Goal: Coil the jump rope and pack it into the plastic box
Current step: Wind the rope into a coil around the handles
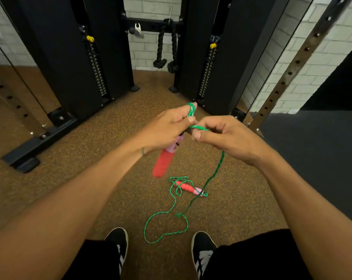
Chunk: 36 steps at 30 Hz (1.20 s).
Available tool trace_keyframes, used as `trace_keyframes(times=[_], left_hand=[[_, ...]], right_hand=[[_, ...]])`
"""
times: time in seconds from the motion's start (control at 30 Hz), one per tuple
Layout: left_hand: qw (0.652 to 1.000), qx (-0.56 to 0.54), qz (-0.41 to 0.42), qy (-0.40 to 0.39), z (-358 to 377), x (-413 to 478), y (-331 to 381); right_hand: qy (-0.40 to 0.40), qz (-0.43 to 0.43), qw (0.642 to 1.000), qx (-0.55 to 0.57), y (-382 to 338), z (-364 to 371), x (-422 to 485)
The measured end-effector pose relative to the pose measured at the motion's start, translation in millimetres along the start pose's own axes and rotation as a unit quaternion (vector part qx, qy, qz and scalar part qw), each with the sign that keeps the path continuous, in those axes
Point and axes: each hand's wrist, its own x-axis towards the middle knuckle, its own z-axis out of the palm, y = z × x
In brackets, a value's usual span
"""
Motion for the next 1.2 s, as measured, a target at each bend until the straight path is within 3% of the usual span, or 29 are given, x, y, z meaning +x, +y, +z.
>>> trace_keyframes(times=[0.2, 0.3, 0.47, 0.77, 1.2], left_hand=[[0.98, -0.2, -0.01, -0.011, 2.4, -3.1, 7.2], [0.963, -0.267, -0.013, -0.036, 2.2, -3.3, 18.2], [0.966, -0.228, -0.031, -0.119, 0.4, -4.3, 18.6], [0.962, -0.237, -0.015, -0.135, -1.1, -3.9, 16.9], [0.961, -0.275, 0.017, -0.024, 5.2, -0.3, 17.7]], right_hand=[[0.046, -0.068, 0.995, 0.062, -19.7, -6.8, 3.5], [0.126, -0.077, 0.988, 0.051, -15.6, -11.6, 10.4], [0.183, -0.078, 0.976, 0.09, 1.0, -16.0, 16.3], [0.176, -0.01, 0.974, 0.141, 16.0, -17.4, 25.0], [0.107, 0.064, 0.984, 0.125, 36.7, -8.3, 28.5]])
